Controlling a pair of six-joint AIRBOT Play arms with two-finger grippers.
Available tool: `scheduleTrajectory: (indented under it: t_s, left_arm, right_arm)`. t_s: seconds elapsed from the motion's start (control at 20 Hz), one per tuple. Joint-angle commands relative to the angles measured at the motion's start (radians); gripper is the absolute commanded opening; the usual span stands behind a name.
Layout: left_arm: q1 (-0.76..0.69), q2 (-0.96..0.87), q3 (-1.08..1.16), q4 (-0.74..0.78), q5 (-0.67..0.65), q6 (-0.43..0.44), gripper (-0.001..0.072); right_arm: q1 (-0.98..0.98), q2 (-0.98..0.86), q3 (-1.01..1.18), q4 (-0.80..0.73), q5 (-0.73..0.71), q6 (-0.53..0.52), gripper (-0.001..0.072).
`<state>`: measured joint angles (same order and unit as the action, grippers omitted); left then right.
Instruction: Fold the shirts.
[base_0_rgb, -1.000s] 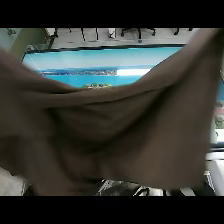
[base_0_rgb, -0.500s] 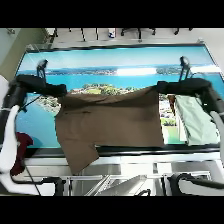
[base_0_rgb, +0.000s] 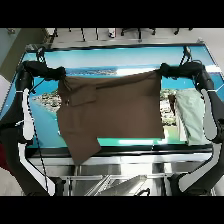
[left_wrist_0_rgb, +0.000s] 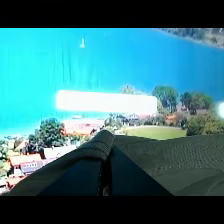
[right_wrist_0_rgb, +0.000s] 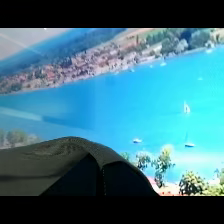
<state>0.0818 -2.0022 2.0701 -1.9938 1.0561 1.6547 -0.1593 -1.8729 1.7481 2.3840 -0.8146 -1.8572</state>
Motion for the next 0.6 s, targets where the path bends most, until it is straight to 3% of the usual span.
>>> scheduleTrajectory:
  t_s: [0.0, 0.25, 0.4, 0.55]
  left_arm:
    - [0.008, 0.041, -0.055, 0.003, -0.039, -0.063, 0.0017]
    - [0.008, 0.104, -0.206, 0.005, 0.074, -0.024, 0.0016]
    - [0.005, 0.105, -0.264, 0.006, 0.144, -0.030, 0.0016]
    - [0.005, 0.105, -0.328, 0.013, 0.096, -0.071, 0.0017]
  right_arm:
    - [-0.021, -0.034, 0.096, -0.005, -0.099, 0.034, 0.0021]
    - [-0.024, -0.035, 0.090, -0.238, -0.289, 0.071, 0.0020]
    - [-0.024, -0.035, 0.061, -0.306, -0.275, 0.082, 0.0020]
    - [-0.019, -0.058, 0.051, -0.305, -0.217, 0.081, 0.0020]
